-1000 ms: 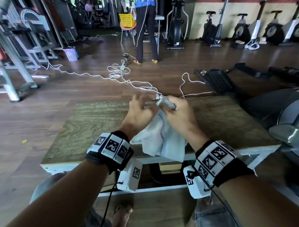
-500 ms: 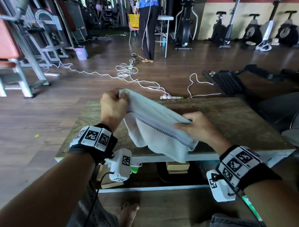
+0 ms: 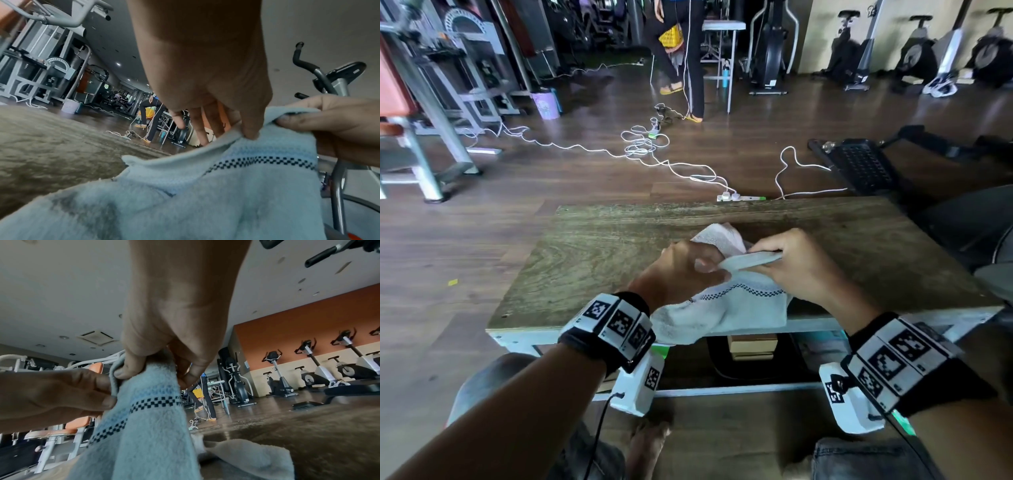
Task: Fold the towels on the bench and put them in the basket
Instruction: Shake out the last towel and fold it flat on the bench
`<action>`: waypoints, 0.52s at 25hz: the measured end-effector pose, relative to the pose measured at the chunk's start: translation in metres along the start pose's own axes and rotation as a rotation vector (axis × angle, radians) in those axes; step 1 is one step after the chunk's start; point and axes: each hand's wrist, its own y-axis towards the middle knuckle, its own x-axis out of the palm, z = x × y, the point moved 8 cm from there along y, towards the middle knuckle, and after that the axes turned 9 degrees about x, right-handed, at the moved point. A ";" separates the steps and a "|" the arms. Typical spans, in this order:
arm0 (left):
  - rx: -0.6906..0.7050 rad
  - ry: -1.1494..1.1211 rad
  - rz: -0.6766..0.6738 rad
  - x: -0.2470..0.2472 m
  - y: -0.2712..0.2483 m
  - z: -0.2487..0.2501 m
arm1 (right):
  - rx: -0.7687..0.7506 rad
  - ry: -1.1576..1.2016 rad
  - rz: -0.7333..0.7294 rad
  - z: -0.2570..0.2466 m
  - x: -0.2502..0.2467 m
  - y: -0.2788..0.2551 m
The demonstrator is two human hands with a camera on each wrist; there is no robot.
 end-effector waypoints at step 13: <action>-0.301 0.064 -0.078 -0.012 -0.012 -0.088 | 0.473 -0.131 0.355 0.105 -0.032 -0.010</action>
